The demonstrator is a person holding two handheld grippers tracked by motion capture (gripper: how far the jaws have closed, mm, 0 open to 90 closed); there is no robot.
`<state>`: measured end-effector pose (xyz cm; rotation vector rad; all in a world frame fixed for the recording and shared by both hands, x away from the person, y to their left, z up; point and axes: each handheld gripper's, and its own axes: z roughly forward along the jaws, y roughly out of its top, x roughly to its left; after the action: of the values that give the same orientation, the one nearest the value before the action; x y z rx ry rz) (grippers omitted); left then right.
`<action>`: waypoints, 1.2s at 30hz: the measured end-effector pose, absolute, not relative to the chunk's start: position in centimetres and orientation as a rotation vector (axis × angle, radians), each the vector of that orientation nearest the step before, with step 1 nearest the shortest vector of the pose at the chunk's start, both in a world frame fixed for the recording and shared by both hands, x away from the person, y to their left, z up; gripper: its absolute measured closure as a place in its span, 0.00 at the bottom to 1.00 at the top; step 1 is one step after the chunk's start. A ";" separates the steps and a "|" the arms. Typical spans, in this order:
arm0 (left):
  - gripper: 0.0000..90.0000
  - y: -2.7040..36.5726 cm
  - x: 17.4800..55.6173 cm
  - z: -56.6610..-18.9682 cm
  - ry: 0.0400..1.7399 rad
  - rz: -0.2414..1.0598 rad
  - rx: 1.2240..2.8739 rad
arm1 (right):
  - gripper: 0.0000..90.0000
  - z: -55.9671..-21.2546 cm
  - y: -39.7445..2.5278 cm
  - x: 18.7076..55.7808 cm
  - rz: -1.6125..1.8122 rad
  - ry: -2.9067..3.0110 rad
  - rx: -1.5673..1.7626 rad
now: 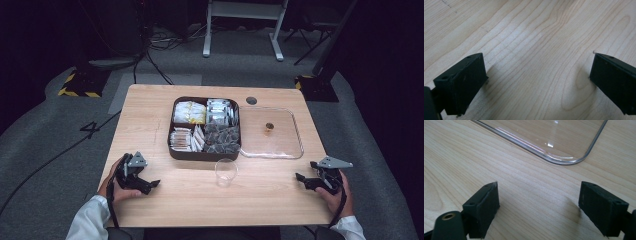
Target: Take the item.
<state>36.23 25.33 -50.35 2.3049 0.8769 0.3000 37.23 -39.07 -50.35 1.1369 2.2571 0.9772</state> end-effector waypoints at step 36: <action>0.28 25.4 40.6 -43.5 0.765 0.411 2.205 | 0.19 -50.3 -39.0 37.1 0.971 2.253 1.128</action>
<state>40.64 25.42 -43.50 2.2052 0.7653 0.4114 37.14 -39.00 -50.34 1.1279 2.2528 0.9710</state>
